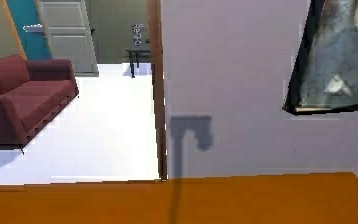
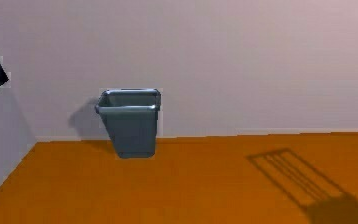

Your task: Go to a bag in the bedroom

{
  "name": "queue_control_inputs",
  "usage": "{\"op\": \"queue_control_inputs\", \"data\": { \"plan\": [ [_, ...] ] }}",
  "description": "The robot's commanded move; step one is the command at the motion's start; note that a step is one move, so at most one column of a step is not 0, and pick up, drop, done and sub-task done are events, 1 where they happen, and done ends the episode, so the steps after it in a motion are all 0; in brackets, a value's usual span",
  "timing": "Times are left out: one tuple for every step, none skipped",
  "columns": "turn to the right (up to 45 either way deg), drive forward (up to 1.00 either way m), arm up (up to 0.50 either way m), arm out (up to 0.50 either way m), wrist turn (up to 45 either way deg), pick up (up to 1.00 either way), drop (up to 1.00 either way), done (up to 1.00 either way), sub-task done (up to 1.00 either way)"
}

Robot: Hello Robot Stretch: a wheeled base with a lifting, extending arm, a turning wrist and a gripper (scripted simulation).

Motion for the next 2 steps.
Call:
{"op": "queue_control_inputs", "data": {
  "plan": [
    [-30.0,0.00,0.00,0.00,0.0,0.00,0.00,0.00,0.00],
    [0.0,1.00,0.00,0.00,0.0,0.00,0.00,0.00,0.00]
  ]
}}
